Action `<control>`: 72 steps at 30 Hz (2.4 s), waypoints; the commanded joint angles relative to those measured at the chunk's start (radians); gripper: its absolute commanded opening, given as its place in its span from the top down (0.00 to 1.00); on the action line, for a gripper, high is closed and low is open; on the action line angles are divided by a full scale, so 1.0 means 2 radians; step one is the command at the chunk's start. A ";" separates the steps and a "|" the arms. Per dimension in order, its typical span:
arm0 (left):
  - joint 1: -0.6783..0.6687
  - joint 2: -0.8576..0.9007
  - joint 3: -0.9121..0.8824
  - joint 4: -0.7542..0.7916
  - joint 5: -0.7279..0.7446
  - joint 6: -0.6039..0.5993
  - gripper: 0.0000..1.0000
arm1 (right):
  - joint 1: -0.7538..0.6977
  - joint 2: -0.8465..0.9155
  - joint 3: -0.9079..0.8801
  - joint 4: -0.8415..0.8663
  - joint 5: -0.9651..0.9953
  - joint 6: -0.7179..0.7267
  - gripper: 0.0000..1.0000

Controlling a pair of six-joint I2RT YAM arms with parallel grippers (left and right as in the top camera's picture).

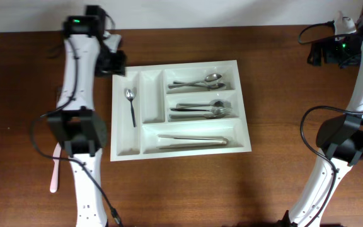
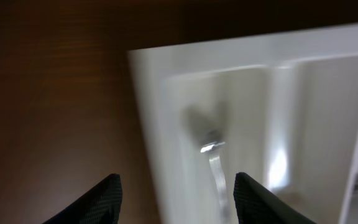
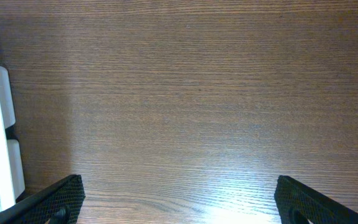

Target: Pack container

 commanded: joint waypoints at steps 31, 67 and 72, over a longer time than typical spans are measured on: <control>0.157 -0.057 -0.138 0.047 -0.099 0.061 0.29 | -0.002 -0.007 -0.003 0.001 0.001 0.001 0.01; 0.186 -0.051 -0.239 0.204 -0.071 0.063 0.25 | -0.002 -0.007 -0.003 0.001 0.001 0.001 0.02; 0.186 -0.045 -0.239 0.209 -0.069 0.076 0.25 | -0.002 -0.007 -0.003 0.001 0.001 0.001 0.02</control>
